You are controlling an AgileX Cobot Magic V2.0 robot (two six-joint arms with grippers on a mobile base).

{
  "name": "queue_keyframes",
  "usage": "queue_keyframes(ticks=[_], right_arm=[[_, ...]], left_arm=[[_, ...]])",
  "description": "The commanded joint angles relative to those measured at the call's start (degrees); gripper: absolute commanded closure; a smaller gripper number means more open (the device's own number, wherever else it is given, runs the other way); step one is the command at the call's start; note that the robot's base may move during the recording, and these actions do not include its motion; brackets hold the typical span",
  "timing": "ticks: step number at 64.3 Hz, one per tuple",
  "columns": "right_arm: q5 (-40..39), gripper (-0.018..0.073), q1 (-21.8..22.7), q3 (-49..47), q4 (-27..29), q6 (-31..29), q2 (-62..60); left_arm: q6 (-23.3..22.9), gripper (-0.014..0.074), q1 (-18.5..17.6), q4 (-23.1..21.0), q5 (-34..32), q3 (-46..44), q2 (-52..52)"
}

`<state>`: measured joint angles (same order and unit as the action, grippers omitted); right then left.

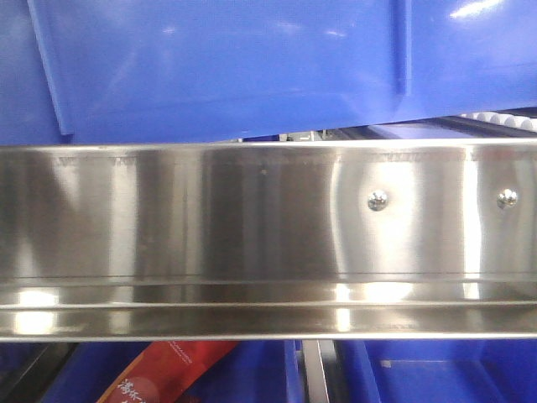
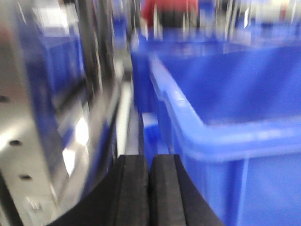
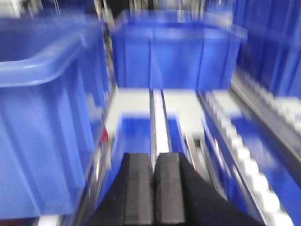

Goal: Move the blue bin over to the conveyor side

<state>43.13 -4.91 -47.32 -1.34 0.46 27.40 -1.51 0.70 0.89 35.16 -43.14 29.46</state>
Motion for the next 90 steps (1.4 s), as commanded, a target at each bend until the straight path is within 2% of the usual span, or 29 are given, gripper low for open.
queue_keyframes(ticks=[1, 8, 14, 19, 28, 34, 42, 48, 55, 60, 68, 76, 90], right_arm=[[5.7, 0.0641, 0.2, -7.1, -1.1, -0.5, 7.0], [9.2, 0.0641, 0.2, -13.9, -1.1, -0.5, 12.6], [9.5, 0.0641, 0.2, -18.1, -0.8, -0.5, 15.2], [9.5, 0.0641, 0.2, -20.3, 2.0, -0.5, 16.0], [4.3, 0.0641, 0.2, -20.6, 2.9, -0.5, 16.0], [7.9, 0.0641, 0.2, -23.1, 2.9, -0.5, 19.2], [12.7, 0.0641, 0.1, -30.3, 2.9, -1.6, 26.1], [15.5, 0.0641, -0.3, -36.3, 2.9, -1.6, 31.5], [21.0, 0.0641, -3.2, -43.9, 2.9, -1.6, 39.0], [21.6, 0.0638, -5.6, -48.4, 0.9, -1.1, 43.6], [26.8, 0.0637, -7.3, -57.6, -0.8, 0.2, 51.5], [26.8, 0.0637, -7.7, -66.6, -0.5, 0.1, 58.3], [26.8, 0.0637, -7.8, -71.4, -0.1, -1.7, 65.1]], left_arm=[[0.2, 0.0616, 0.3, -0.9, 9.1, -7.4, 6.2], [0.2, 0.0616, 0.3, -0.9, 14.2, -16.1, 11.3], [0.2, 0.0616, 0.3, -0.9, 12.8, -20.0, 13.2], [0.2, 0.0616, 0.3, -0.9, 11.0, -21.2, 13.8], [0.1, 0.0616, 0.3, -1.8, 6.8, -21.5, 13.8], [0.0, 0.0616, 0.3, -3.0, 5.8, -22.6, 15.0], [-0.2, 0.0616, 0.3, -6.2, 8.7, -27.3, 19.9], [-0.2, 0.0616, 0.3, -6.6, 11.7, -31.8, 25.3], [-0.2, 0.0616, 0.3, -6.6, 15.3, -36.1, 30.8], [-0.2, 0.0616, 0.3, -6.6, 17.1, -38.5, 34.2], [-0.2, 0.0616, 0.3, -6.3, 18.5, -40.5, 38.0], [-0.2, 0.0616, 0.3, -6.3, 18.3, -40.6, 40.1], [-2.0, 0.0616, 0.3, -6.3, 16.1, -40.6, 42.1]])
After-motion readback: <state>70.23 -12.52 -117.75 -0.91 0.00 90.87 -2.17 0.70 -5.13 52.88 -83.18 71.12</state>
